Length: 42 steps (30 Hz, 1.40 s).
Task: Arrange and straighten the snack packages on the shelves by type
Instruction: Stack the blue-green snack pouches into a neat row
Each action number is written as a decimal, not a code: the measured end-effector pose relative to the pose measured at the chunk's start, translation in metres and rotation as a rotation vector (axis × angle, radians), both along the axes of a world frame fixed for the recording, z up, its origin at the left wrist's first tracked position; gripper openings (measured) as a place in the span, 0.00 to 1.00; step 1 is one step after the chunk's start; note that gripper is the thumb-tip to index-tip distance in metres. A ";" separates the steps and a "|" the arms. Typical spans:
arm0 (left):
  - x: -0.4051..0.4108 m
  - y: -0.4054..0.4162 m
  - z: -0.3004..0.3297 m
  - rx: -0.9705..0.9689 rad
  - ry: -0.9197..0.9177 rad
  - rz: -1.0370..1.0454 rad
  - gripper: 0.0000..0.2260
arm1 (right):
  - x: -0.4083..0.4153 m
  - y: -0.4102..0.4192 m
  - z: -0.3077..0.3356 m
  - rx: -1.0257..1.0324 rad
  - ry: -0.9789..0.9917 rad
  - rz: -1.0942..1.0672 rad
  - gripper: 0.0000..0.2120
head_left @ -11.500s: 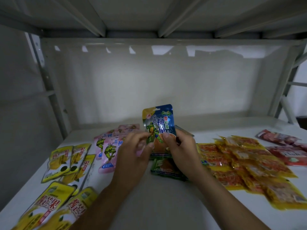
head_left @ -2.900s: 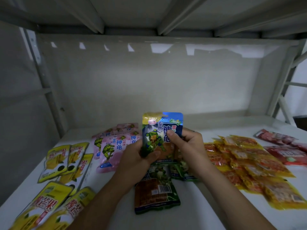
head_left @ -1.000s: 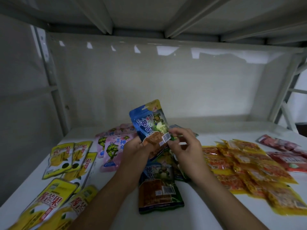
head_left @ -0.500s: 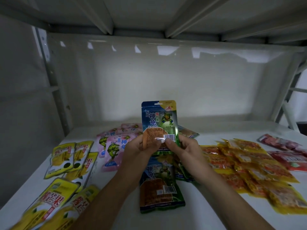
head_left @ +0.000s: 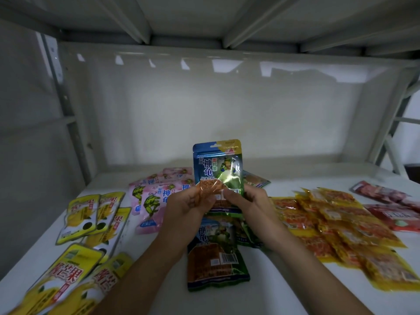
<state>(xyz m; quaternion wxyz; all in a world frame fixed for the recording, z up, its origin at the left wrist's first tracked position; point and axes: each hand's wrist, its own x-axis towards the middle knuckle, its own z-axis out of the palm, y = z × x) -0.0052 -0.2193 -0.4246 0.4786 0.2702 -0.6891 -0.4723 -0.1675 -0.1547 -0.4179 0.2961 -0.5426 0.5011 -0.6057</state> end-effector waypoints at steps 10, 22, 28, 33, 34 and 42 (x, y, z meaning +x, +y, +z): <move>-0.003 0.004 0.001 0.203 0.062 -0.110 0.12 | -0.011 0.000 -0.001 -0.076 0.001 -0.061 0.13; 0.001 0.004 0.005 0.097 0.089 -0.090 0.08 | -0.008 -0.004 -0.003 -0.117 0.085 -0.113 0.31; -0.002 0.006 0.009 0.157 0.102 -0.061 0.14 | -0.012 -0.012 -0.012 -0.051 0.092 -0.130 0.46; 0.000 0.002 0.007 0.232 0.112 -0.057 0.07 | -0.003 -0.001 -0.002 -0.017 -0.005 -0.052 0.30; 0.000 0.002 0.008 0.271 0.131 -0.074 0.08 | -0.002 0.001 -0.002 -0.014 -0.028 -0.044 0.27; 0.000 0.003 0.008 0.323 0.153 -0.131 0.09 | -0.007 -0.001 0.002 -0.093 0.005 -0.098 0.36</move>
